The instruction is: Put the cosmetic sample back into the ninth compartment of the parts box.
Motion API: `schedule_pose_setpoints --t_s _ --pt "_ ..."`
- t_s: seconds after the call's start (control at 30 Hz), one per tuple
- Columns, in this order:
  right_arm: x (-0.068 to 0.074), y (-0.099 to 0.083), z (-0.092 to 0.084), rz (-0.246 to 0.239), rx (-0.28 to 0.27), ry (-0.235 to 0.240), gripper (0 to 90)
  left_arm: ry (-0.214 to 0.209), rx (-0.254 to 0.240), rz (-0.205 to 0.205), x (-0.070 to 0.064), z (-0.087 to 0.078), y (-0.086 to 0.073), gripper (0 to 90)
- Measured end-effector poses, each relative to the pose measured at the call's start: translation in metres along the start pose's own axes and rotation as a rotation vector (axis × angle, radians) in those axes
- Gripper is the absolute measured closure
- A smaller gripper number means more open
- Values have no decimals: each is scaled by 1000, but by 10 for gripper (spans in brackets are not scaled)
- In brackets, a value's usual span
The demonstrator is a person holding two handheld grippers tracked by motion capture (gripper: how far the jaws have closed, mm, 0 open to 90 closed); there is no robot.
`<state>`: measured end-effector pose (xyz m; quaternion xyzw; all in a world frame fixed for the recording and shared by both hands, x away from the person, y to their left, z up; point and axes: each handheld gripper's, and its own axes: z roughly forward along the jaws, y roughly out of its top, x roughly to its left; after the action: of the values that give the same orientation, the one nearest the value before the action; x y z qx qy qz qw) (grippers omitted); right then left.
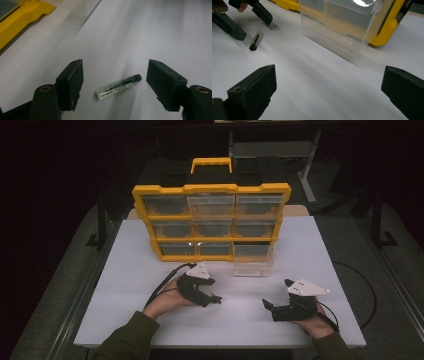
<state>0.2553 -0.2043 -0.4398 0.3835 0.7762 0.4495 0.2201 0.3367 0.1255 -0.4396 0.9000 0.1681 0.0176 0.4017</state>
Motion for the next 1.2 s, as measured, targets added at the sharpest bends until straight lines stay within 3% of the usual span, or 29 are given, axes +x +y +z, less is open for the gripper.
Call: schedule_pose_setpoints --t_s 0.67,1.2 --pt "1 -1 1 0 7 3 0 -32 46 44 -2 5 -1 588" --pt "2 -1 0 -6 11 2 0 -51 56 42 -3 7 -2 686"
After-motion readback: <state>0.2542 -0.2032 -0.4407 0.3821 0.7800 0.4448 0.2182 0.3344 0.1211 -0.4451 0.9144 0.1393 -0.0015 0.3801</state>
